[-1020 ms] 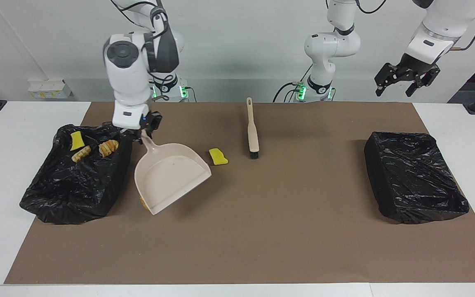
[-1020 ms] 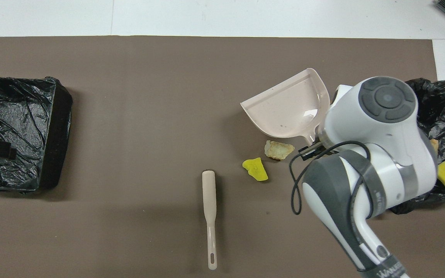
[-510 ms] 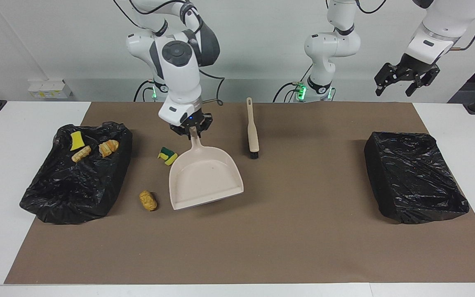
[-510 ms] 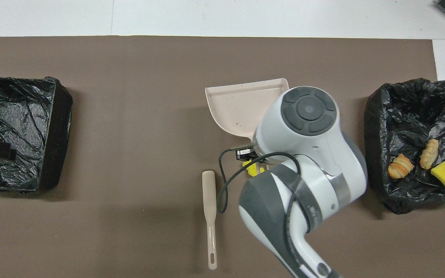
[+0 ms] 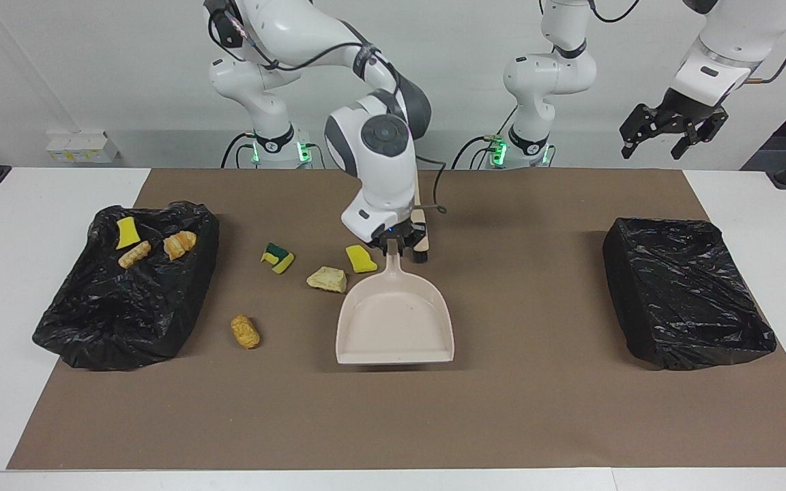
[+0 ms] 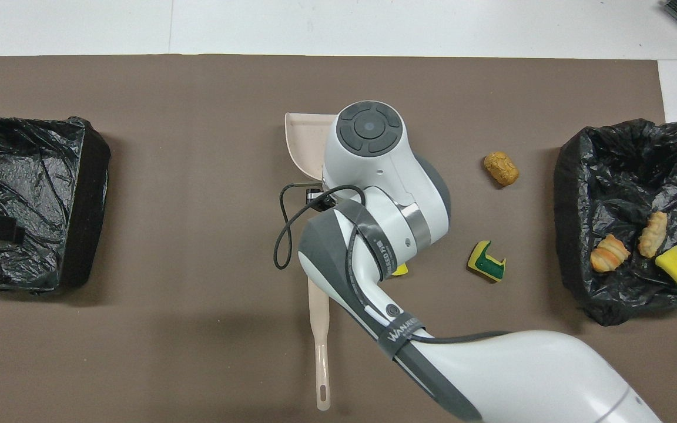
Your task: Sweep and dump trash in bin
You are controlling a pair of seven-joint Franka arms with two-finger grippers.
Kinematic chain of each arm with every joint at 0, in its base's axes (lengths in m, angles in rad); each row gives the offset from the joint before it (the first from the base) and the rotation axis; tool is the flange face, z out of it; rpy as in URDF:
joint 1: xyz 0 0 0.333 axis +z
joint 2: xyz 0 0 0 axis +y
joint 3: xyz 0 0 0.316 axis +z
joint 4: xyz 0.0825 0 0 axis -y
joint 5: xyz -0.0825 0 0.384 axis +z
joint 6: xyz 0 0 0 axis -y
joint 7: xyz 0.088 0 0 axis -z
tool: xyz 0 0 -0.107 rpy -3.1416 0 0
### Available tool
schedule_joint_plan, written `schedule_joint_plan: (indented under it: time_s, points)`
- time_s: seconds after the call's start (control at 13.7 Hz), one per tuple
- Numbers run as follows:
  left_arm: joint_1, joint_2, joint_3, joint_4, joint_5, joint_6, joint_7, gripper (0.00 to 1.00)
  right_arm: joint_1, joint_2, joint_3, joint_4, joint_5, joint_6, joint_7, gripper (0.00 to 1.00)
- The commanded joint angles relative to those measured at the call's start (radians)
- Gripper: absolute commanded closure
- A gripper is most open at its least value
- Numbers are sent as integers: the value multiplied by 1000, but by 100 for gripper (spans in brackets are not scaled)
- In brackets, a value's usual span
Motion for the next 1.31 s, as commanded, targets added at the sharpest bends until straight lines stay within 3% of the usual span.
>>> schedule_joint_plan:
  time_s: [0.0,0.07,0.15,0.36,0.66,0.87,1.24]
  points:
    - [3,-2,1,10,6,-14,0,0,10,80,-3,67,-13,53,38,100]
    - [3,-2,1,10,6,-14,0,0,10,79,0,58,-10,65,39,80]
    - [3,-2,1,10,6,-14,0,0,-1,77,0,57,-14,70,33,1]
    - [3,-2,1,10,6,-13,-2,0,0,60,1,57,-13,68,18,0]
    - [-26,-3,-4,0,4,10,-9,0,4,-70,1,-15,7,-7,1,0]
    - [-52,21,-4,-26,4,178,-21,0,11,-179,9,-98,10,-67,-14,0]
    - [-213,199,-4,0,4,459,-244,0,49,-387,17,-362,36,-58,6,0]
